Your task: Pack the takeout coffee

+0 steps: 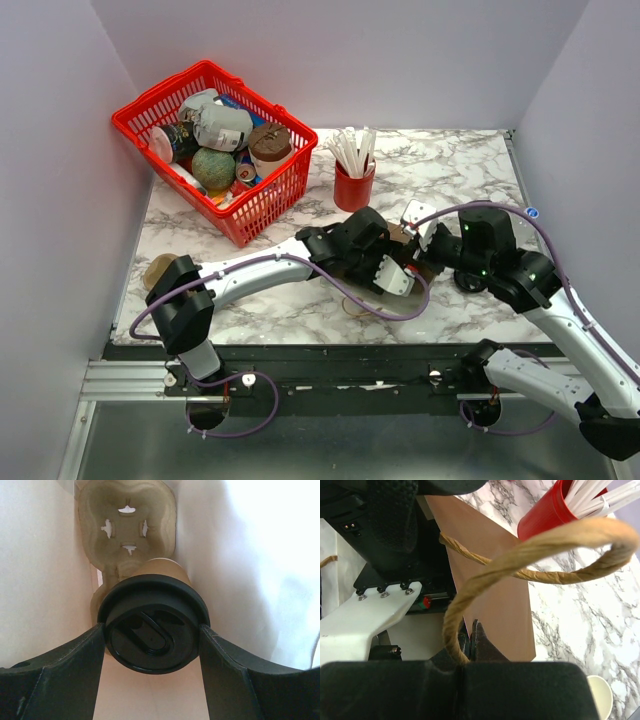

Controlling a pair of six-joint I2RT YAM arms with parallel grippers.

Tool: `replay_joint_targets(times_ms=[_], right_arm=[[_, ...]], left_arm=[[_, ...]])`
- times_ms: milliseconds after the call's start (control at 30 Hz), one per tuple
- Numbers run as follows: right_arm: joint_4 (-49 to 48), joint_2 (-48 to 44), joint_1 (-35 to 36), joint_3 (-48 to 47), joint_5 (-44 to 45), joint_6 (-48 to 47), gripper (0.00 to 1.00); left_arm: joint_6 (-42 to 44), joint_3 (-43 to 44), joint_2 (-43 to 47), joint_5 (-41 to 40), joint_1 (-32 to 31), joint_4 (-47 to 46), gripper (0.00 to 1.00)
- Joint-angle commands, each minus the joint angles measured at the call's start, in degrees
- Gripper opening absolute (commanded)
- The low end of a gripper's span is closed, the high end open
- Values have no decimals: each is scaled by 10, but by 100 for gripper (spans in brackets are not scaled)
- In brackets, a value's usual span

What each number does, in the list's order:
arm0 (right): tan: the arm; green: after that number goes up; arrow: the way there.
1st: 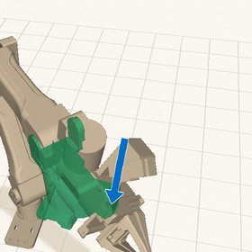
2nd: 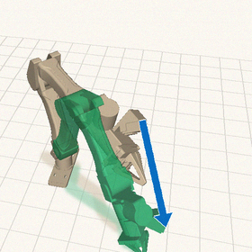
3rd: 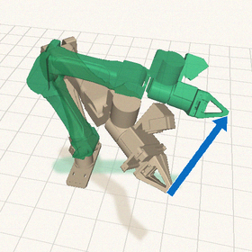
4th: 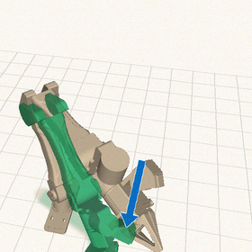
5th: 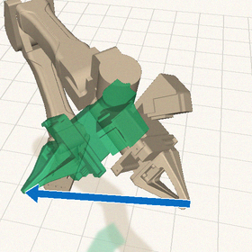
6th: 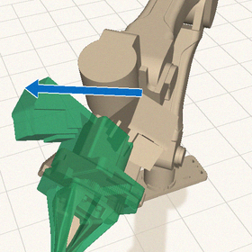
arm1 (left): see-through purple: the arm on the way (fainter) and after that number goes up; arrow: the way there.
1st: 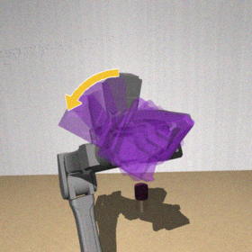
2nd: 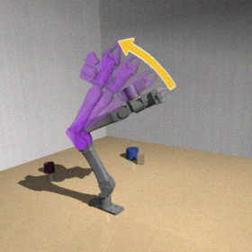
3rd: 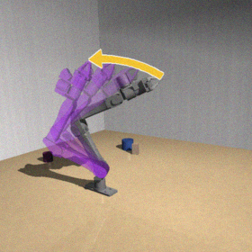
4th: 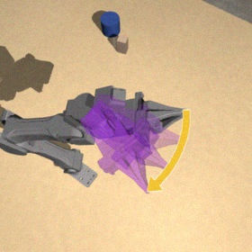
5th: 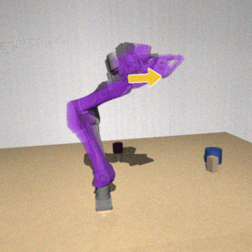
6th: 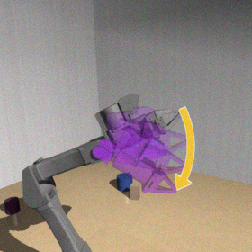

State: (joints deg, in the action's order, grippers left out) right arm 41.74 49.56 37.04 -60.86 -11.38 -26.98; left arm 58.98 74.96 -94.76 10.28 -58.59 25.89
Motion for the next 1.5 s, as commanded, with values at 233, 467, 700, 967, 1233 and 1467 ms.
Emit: replay_joint_targets(times_ms=[233,467,700,967,1233,1467], right_arm=[[-4,4,5,-24,-52,67,1],[-10,8,5,-19,-37,69,0],[-2,8,5,-19,-61,73,1],[-2,17,5,-29,-74,81,1],[6,21,5,-36,-89,81,1],[12,17,5,-32,-131,87,0]], left_arm=[[-12,11,24,-24,1,44,0],[-9,-15,59,-6,3,21,0],[-7,-19,49,-76,3,-9,0],[22,15,27,-133,0,21,0],[25,22,11,-175,-3,36,0],[12,17,1,-163,-3,31,0]])
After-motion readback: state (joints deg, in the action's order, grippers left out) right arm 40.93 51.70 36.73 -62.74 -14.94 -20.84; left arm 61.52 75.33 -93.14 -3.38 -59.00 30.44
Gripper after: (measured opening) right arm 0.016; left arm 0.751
